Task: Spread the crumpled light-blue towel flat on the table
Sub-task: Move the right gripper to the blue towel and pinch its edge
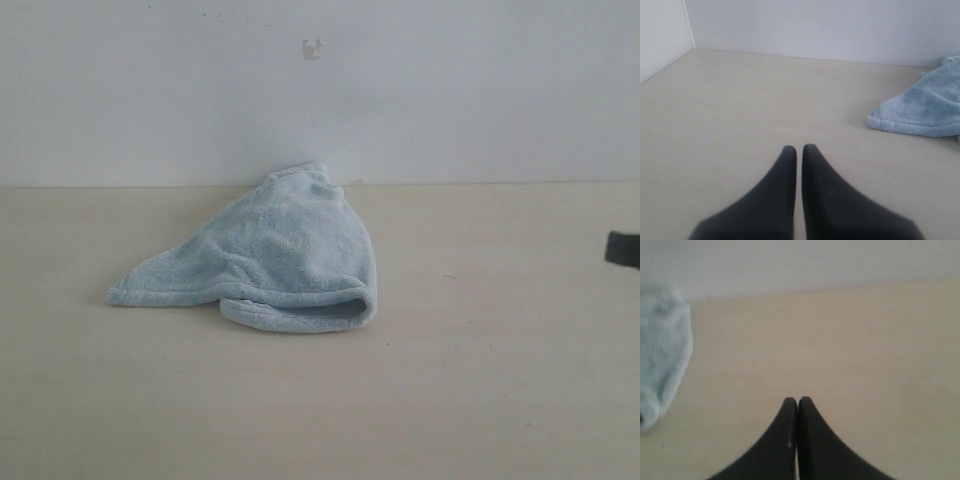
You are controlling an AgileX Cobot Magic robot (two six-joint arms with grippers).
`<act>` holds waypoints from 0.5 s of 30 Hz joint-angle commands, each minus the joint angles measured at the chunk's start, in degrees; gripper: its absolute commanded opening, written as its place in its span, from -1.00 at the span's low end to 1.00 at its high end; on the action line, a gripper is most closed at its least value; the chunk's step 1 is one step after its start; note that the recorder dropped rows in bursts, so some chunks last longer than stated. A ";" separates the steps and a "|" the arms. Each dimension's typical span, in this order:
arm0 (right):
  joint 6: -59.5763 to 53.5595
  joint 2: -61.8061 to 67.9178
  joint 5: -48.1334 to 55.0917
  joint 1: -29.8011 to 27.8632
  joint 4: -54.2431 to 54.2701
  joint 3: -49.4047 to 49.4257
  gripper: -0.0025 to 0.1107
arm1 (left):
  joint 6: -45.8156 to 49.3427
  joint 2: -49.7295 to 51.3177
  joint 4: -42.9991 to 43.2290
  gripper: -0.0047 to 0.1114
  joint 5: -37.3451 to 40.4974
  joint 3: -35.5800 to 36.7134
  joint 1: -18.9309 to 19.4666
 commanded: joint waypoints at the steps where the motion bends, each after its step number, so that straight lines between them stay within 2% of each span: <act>1: -2.50 11.78 18.10 2.99 -1.43 -9.10 -0.96 | 0.12 -0.20 -0.41 -0.85 -0.64 0.21 0.25; 7: -3.11 19.36 20.43 7.68 0.72 -12.86 -0.96 | 0.12 -0.20 -0.41 -0.85 -0.64 0.21 0.25; 12: -16.87 22.74 28.36 19.74 4.55 -16.58 -0.96 | 0.12 -0.20 -0.41 -0.85 -0.64 0.21 0.25; 15: -17.26 24.71 33.28 26.59 4.13 -20.72 -0.96 | 0.12 -0.20 -0.41 -0.85 -0.64 0.21 0.25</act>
